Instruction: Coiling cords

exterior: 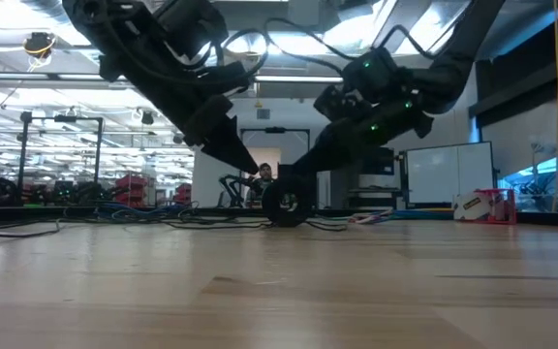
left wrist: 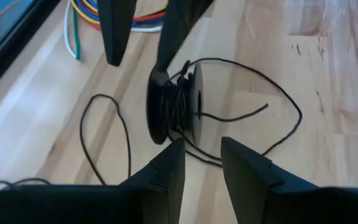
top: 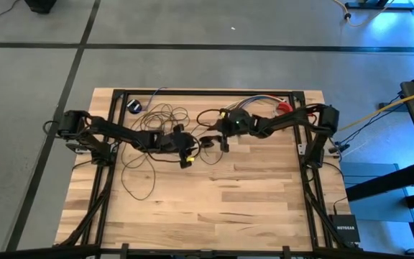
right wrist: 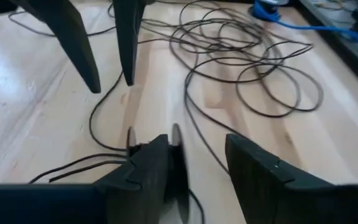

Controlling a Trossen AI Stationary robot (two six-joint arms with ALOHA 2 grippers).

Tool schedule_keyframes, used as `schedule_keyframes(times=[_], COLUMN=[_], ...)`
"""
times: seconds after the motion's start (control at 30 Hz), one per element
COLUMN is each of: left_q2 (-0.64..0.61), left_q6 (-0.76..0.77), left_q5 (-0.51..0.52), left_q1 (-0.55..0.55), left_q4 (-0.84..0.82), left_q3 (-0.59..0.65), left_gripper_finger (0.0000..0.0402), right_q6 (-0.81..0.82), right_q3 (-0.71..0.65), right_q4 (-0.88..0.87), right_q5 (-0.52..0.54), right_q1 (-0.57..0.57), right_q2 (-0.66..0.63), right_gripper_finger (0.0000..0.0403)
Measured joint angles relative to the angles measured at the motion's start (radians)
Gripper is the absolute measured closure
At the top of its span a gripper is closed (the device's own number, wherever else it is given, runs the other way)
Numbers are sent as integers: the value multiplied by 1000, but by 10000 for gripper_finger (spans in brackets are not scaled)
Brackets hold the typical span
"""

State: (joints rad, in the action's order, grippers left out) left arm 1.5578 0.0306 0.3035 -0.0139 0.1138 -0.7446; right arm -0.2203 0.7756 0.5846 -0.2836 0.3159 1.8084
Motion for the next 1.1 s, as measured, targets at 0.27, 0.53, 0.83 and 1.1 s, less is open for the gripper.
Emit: schedule_keyframes(times=[0.27,0.53,0.83,1.1], left_q2=[0,0,-64,-194], left_q6=[32,38,13,11], left_q5=[0,0,0,87], left_q1=[21,28,42,41], left_q4=[1,5,-9,-46], left_q3=[4,4,-8,-9], left_gripper_finger=[304,304,304,304], right_q6=[-16,-24,-121,-158], right_q3=[42,42,41,66], right_q4=[-8,-17,-34,-3], right_q5=[-16,-22,125,213], right_q1=[-1,5,5,5], right_q2=[74,75,-51,-277], right_gripper_finger=[243,373,394,395])
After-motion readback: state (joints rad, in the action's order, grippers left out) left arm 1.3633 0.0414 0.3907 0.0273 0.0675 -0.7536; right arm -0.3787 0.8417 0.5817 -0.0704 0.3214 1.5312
